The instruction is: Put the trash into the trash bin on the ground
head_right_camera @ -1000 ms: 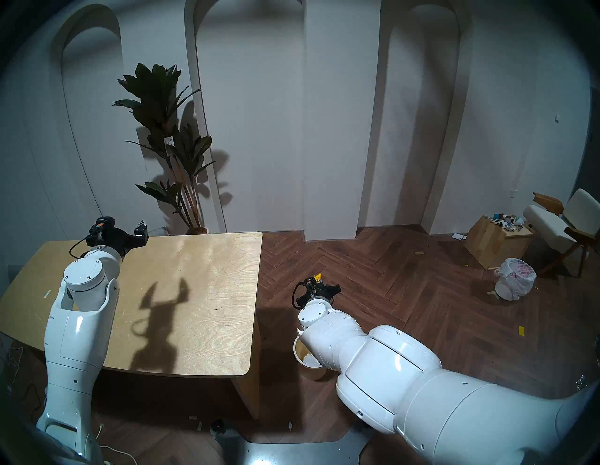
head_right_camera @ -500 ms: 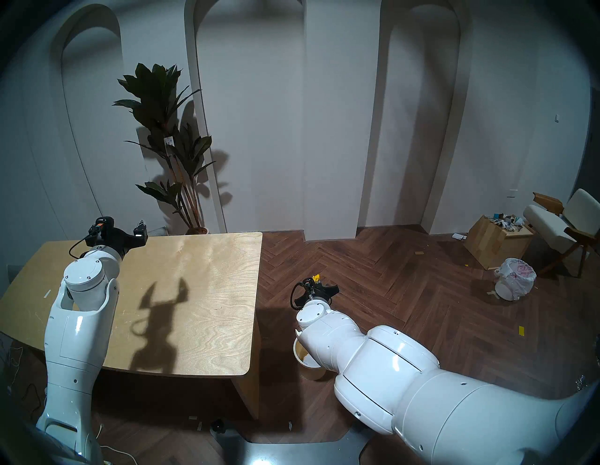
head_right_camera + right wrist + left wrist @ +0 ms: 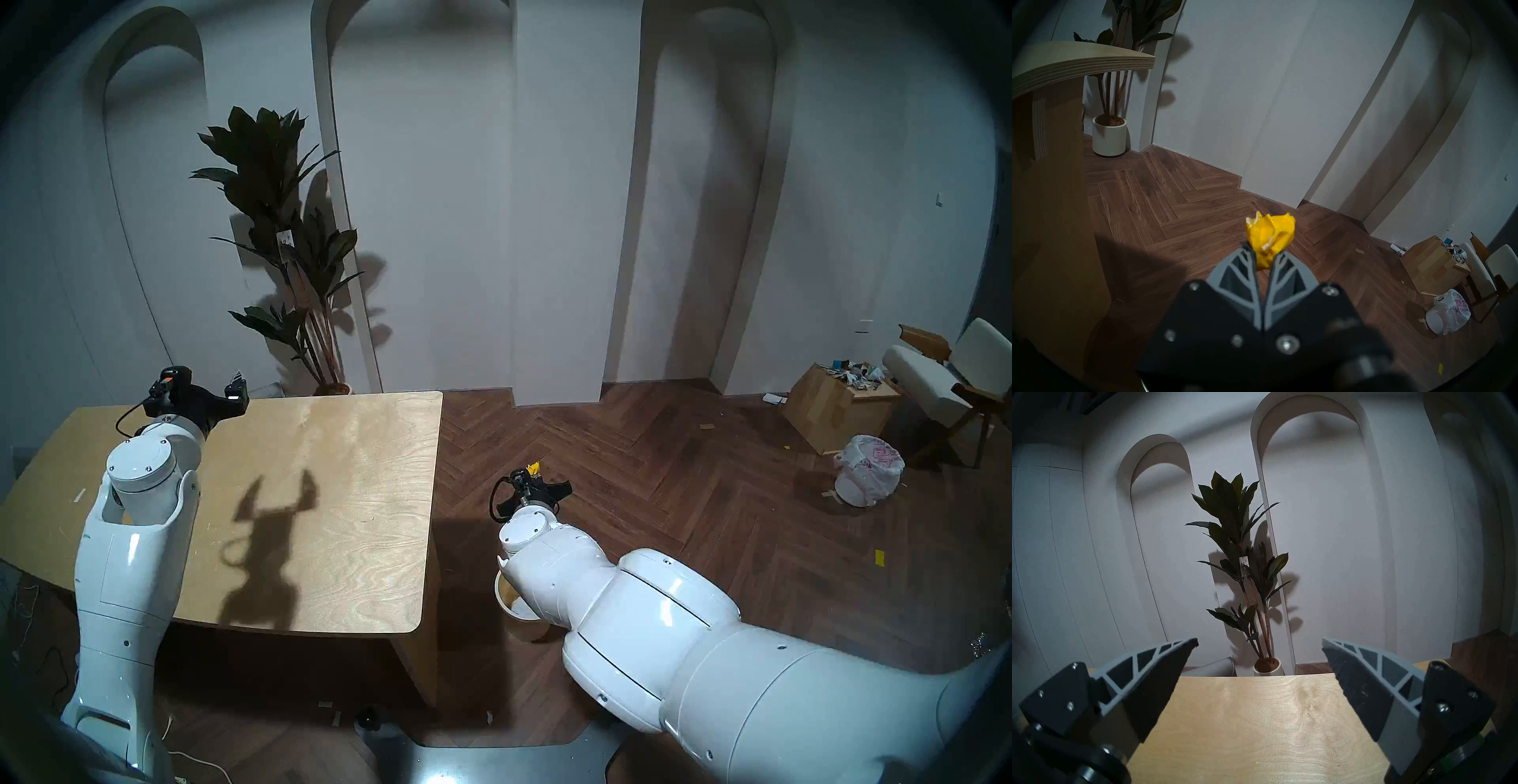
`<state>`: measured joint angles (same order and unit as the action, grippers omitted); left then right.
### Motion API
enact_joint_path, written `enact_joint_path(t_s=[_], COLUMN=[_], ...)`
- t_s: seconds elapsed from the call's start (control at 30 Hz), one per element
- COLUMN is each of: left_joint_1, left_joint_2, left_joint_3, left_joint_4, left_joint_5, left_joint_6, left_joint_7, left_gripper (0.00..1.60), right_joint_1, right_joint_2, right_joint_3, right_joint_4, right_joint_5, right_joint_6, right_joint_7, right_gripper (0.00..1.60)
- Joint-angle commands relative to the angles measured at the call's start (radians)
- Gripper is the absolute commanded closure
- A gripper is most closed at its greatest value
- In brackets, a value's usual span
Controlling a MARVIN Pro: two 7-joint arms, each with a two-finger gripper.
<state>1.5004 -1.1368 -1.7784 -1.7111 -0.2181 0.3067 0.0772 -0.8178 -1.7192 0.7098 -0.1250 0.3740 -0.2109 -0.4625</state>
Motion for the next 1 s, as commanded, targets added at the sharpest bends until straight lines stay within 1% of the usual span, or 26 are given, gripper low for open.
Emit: enact_joint_path(t_s=[0.0,0.3,0.73,0.77,0.8,0.83,0.87,0.9,0.97], left_joint_1=[0.0,0.02,0.034,0.035,0.035,0.036,0.036,0.036,0.035], left_joint_2=[0.01,0.008,0.004,0.004,0.004,0.004,0.005,0.005,0.004], left_joint_3=[-0.016,-0.034,-0.035,-0.035,-0.035,-0.034,-0.033,-0.033,-0.031], left_joint_4=[-0.032,-0.056,-0.07,-0.071,-0.071,-0.072,-0.072,-0.072,-0.072], left_joint_5=[-0.001,-0.008,-0.018,-0.019,-0.019,-0.02,-0.02,-0.021,-0.022], left_joint_6=[-0.005,-0.003,-0.002,-0.002,-0.002,-0.002,-0.001,-0.001,-0.001], left_joint_7=[0.0,0.004,0.007,0.008,0.008,0.008,0.008,0.009,0.009], left_gripper=[0.0,0.0,0.0,0.0,0.0,0.0,0.0,0.0,0.0], right_joint_1=[0.007,0.012,0.01,0.009,0.008,0.008,0.007,0.006,0.005], right_joint_2=[-0.03,-0.03,-0.019,-0.017,-0.016,-0.014,-0.013,-0.011,-0.01], right_joint_3=[-0.008,-0.006,-0.004,-0.003,-0.001,-0.001,0.001,0.002,0.004], right_joint_4=[-0.006,-0.007,-0.004,-0.005,-0.005,-0.005,-0.005,-0.004,-0.004], right_joint_5=[-0.008,-0.008,-0.006,-0.006,-0.005,-0.004,-0.003,-0.003,-0.003], right_joint_6=[0.006,0.005,-0.004,-0.007,-0.01,-0.011,-0.014,-0.015,-0.019], right_joint_7=[-0.012,-0.009,-0.003,-0.003,-0.003,-0.003,-0.003,-0.004,-0.005], right_gripper=[1.6,1.6,1.6,1.58,1.36,1.29,1.28,1.12,1.1])
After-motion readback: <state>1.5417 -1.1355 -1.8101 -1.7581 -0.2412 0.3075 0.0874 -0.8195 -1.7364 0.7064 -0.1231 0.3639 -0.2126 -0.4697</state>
